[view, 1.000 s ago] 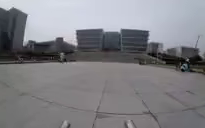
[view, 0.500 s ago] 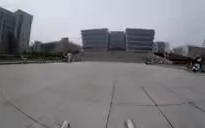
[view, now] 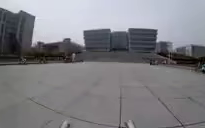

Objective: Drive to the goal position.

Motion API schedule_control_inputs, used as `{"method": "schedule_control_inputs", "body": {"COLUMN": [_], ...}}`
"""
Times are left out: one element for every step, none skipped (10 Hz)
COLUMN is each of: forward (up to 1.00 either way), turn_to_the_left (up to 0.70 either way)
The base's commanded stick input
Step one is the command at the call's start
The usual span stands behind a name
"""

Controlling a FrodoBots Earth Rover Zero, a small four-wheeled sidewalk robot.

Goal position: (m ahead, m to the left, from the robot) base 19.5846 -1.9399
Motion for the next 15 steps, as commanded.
{"method": "schedule_control_inputs", "body": {"forward": [1.0,1.0,1.0,1.0,1.0,1.0,1.0,1.0,1.0,1.0,1.0,1.0,1.0,1.0,1.0], "turn_to_the_left": [-0.4,-0.4,-0.4,-0.38,-0.27,0.03,0.14,0.22,0.18,0.12,-0.02,-0.4,-0.4,-0.4,-0.02]}}
